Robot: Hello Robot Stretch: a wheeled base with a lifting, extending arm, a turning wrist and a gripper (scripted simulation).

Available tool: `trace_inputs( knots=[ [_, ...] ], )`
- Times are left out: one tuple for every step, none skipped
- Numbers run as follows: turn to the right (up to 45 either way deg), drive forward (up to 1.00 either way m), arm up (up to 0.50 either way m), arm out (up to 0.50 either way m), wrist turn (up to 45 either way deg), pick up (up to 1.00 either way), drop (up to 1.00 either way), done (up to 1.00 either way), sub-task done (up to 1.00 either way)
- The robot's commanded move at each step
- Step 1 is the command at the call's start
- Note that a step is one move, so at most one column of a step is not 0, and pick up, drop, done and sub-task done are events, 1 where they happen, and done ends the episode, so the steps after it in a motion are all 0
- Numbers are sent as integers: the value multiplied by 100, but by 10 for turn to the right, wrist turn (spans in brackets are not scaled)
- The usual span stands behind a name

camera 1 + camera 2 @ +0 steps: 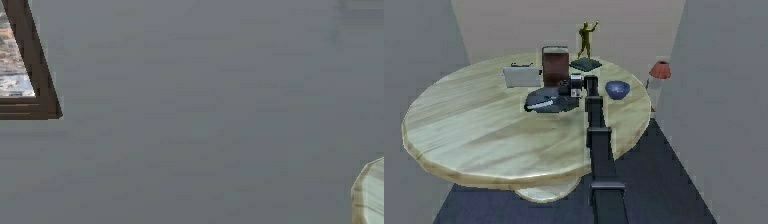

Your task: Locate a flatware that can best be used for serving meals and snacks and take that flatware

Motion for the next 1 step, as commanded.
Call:
trace_inputs(
  knots=[
    [0,0,0,0,0,0,0,100,0]
  ],
)
